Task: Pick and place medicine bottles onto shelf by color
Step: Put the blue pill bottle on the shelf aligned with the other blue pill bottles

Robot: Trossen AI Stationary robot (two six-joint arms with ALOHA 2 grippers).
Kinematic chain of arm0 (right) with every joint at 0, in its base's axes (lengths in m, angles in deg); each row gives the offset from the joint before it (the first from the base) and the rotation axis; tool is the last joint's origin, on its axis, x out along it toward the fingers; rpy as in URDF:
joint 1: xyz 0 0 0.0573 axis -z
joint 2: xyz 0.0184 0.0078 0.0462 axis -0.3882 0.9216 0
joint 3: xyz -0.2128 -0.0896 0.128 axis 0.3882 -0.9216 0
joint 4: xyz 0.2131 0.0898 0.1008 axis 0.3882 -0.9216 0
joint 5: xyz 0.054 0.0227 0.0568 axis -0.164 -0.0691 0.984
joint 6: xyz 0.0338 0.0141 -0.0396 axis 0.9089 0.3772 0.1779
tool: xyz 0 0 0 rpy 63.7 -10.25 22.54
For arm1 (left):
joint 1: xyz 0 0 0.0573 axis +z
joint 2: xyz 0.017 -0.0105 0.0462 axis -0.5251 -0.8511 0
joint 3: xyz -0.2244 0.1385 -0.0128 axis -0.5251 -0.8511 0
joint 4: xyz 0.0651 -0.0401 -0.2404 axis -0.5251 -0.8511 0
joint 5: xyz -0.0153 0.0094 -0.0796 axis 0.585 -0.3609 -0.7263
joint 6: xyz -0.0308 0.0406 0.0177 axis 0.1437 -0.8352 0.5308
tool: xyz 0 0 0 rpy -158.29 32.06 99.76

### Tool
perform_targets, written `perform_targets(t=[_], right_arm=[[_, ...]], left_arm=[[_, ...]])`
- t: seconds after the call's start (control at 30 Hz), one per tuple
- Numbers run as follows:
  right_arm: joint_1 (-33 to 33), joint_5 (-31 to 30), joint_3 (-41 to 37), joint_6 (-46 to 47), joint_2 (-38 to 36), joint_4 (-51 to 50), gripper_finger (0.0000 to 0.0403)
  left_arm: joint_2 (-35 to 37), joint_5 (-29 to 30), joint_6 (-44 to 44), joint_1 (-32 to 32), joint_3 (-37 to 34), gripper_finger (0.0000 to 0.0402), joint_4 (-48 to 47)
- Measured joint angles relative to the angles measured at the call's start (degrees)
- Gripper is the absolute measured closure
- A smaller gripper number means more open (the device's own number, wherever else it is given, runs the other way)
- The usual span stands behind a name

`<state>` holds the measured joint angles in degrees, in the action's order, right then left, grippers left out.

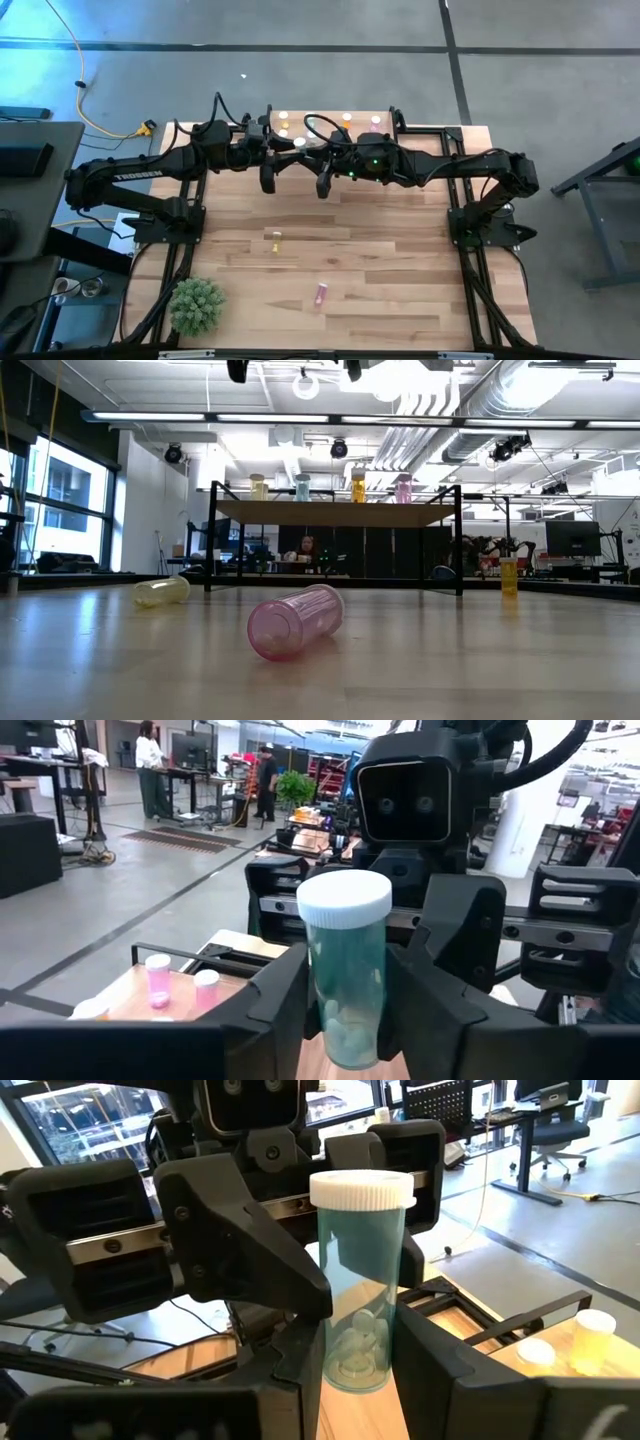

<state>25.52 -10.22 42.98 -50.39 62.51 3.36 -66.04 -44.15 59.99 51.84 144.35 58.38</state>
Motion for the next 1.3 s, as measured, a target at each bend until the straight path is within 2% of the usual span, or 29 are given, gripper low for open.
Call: perform_targets(t=[0.2, 0.5, 0.73, 0.93, 1.3], right_arm=[[0.00, 0.00, 0.00, -0.02, 0.00, -0.09, 0.0318], [-0.02, -0.05, -0.01, -0.90, 0.00, -0.13, 0.0317], [-0.04, -0.66, -0.02, -1.00, 0.00, -1.76, 0.0266], [0.58, -2.72, -0.04, 1.56, 0.00, -8.39, 0.0224], [4.95, -2.99, -0.11, 1.05, -0.62, -23.26, 0.0219]], left_arm=[[0.00, -0.13, -0.16, 0.00, 0.00, 0.0306, 0.02], [0.00, -0.14, -1.50, -0.02, 0.00, 0.0307, 0.02], [0.00, 0.11, -1.93, 0.02, 0.00, 0.0307, -0.51], [0.00, 1.67, -4.47, 0.02, 0.00, 0.0307, -0.98], [0.00, 10.79, -8.58, 0.02, 0.00, 0.0307, -9.03]])
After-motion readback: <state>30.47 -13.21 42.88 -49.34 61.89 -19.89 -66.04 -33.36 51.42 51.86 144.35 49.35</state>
